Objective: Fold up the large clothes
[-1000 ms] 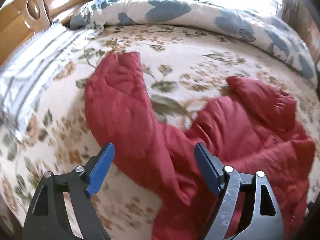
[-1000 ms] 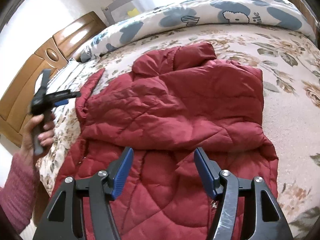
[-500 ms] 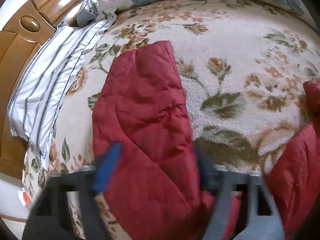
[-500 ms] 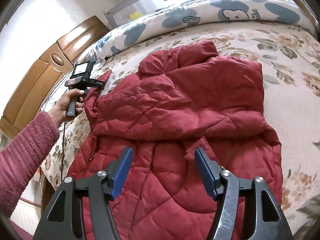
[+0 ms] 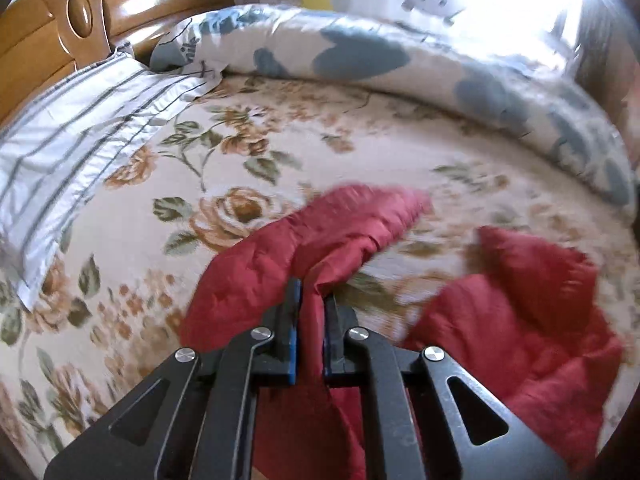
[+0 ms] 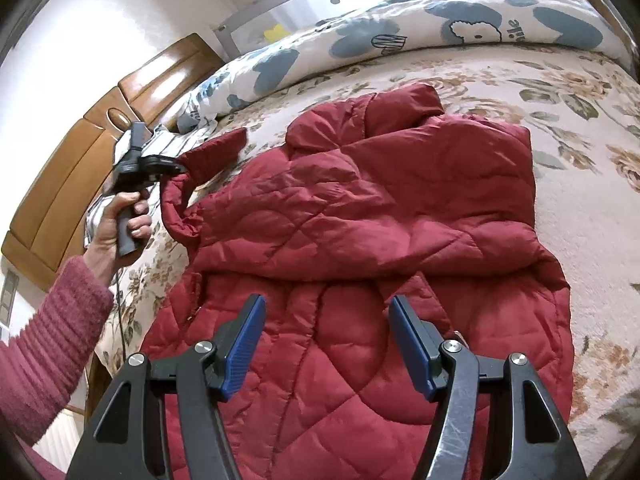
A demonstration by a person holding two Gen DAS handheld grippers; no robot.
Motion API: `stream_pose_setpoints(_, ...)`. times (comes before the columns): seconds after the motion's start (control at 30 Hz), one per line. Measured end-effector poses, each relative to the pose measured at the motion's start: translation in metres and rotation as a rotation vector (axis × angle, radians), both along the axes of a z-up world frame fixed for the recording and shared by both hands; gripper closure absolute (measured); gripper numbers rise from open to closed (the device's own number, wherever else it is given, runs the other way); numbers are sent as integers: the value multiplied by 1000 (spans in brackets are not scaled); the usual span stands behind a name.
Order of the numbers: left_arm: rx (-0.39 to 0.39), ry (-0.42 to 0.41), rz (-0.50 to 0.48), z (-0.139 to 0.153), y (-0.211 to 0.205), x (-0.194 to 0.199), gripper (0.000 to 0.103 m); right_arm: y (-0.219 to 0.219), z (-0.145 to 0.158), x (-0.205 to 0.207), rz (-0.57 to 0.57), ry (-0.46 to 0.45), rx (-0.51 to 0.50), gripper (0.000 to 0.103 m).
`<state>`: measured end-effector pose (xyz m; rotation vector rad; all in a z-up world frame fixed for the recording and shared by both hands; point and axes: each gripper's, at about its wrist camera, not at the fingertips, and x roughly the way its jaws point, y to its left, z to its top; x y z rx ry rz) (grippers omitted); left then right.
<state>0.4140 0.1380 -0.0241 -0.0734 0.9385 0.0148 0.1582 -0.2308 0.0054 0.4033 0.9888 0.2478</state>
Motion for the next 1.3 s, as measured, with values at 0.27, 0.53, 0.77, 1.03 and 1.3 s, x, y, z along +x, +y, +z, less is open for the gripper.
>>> stream_pose_setpoints(0.27, -135, -85, -116, 36, -31, -67, 97, 2, 5, -6, -7, -5, 2, 37)
stream_pose_setpoints(0.53, -224, -100, -237, 49, -75, -118, 97, -4, 8, -12, -31, -7, 11, 37)
stream_pose_setpoints(0.77, -222, -57, -328, 32, -116, -150, 97, -17, 5, -14, -70, -1, 22, 37)
stream_pose_setpoints(1.03, -165, 12, -460, 2, -157, -169, 97, -36, -4, 2, -119, 12, 93, 36)
stream_pose_setpoints(1.3, -117, 41, -560, -10, -165, -175, 97, -61, -21, 57, -157, 26, 234, 36)
